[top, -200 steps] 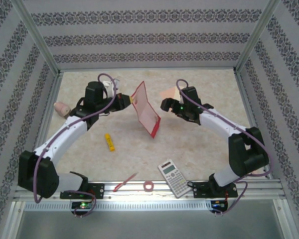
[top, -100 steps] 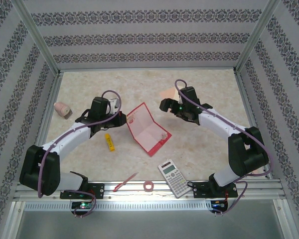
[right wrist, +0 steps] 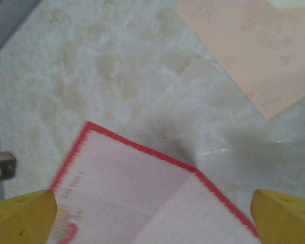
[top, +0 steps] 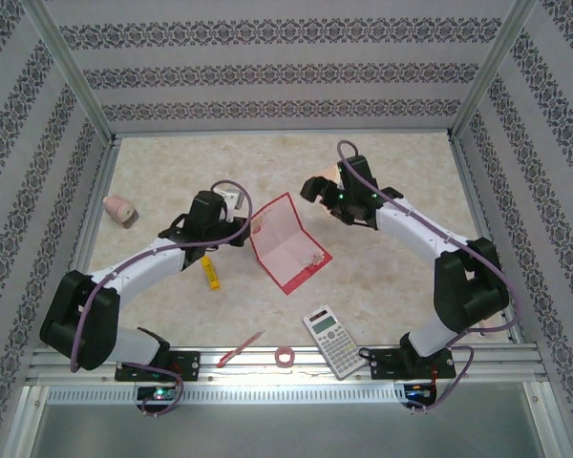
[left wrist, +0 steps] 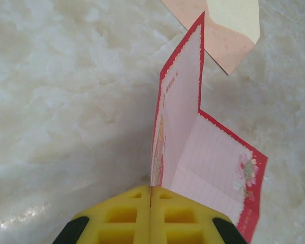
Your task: Place the letter into the envelope and seal it
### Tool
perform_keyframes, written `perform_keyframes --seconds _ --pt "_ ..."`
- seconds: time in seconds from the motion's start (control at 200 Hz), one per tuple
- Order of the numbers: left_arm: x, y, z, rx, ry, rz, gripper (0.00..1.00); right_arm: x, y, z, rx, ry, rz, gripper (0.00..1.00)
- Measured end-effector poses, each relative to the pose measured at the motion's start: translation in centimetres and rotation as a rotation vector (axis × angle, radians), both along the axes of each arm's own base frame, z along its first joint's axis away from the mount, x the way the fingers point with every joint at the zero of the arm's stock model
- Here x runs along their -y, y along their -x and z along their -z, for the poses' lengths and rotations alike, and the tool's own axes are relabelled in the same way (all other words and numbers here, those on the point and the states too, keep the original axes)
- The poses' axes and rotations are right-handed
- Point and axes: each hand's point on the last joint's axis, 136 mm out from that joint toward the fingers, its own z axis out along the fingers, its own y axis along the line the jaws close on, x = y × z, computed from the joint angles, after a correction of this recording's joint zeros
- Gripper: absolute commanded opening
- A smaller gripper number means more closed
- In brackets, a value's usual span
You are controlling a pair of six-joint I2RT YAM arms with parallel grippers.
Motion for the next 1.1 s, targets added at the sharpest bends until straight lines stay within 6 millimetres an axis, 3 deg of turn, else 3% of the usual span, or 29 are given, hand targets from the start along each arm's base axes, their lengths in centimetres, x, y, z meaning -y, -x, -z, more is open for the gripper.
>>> perform_keyframes --seconds 0.1,0.195,0.38,0.69,0.909,1.099 --pt "1.4 0.0 -0.6 0.087 -0.055 0.037 0.0 -0.7 -1.1 -2.2 -0.003 -0.033 0.017 0.98" --pt "2.4 -0.1 -1.3 0.168 -0.103 0.068 0.0 -1.2 -1.6 -2.9 -0.029 -0.057 0.032 0.97" --pt "4.1 -0.2 -1.4 0.274 -0.199 0.134 0.0 -1.8 -1.3 -2.4 -0.152 -0.043 0.048 0.93" --pt "6.5 1.0 0.5 0.341 -0.351 0.267 0.0 -2.5 0.5 -2.1 -0.313 -0.048 0.024 0.82" --pt "7.8 1.1 -0.8 0.42 -0.411 0.316 0.0 -2.4 2.6 -0.5 -0.437 0.005 0.001 0.78" --pt "8.1 0.7 -1.5 0.482 -0.468 0.326 0.0 -2.4 3.1 -1.3 -0.479 0.038 -0.032 0.71"
